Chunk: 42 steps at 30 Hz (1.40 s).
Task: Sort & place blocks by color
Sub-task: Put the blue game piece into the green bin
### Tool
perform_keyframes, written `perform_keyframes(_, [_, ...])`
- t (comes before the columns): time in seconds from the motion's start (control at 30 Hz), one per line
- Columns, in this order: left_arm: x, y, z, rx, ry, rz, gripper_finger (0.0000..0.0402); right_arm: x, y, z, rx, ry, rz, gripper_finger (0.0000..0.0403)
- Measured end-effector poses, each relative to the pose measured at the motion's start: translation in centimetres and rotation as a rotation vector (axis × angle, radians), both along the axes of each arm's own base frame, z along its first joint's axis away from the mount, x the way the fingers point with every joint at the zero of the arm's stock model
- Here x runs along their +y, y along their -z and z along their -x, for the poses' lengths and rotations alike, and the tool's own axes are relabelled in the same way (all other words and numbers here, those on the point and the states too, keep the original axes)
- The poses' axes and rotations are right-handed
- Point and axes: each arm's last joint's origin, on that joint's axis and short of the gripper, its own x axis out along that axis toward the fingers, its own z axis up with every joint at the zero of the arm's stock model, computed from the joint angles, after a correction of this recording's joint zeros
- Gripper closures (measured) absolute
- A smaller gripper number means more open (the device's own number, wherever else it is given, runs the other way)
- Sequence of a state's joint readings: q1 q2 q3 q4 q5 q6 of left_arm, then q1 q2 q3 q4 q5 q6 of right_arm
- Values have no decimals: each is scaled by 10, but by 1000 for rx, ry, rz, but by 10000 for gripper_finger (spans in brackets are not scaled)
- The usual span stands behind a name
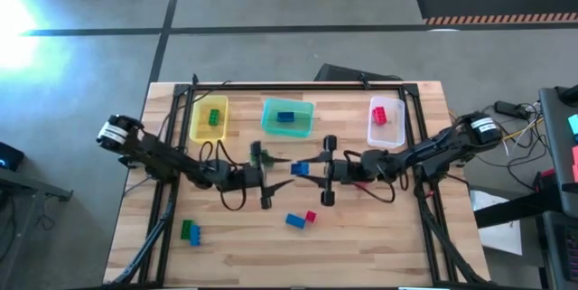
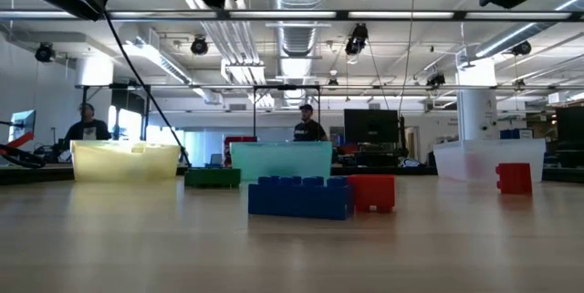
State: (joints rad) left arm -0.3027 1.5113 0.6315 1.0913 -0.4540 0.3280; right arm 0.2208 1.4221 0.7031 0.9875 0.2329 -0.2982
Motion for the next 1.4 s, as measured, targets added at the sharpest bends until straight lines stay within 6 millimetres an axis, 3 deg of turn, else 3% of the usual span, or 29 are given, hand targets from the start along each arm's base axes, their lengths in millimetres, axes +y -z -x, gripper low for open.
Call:
perform_keyframes(0.33, [16,-39,28,-1,-300,-81,164,-43,-32,-14,414,260,-98,275])
perform_keyframes(0.57, [24,-55,49,-46,-397,-42,163,-89,-31,-38,552,362,-57,275])
perform_keyframes(0.8, [31,-52,70,-73,-393,-11,163,-144,-1,-55,674,388,-67,275])
perform_keyframes(1.07, [35,-49,83,-88,-392,1,163,-202,47,-59,817,441,-137,275])
perform_keyframes(1.23, [35,-50,84,-93,-392,4,163,-219,65,-58,865,457,-167,275])
perform_keyframes(1.4, [35,-49,82,-86,-392,0,163,-221,69,-59,871,459,-162,264])
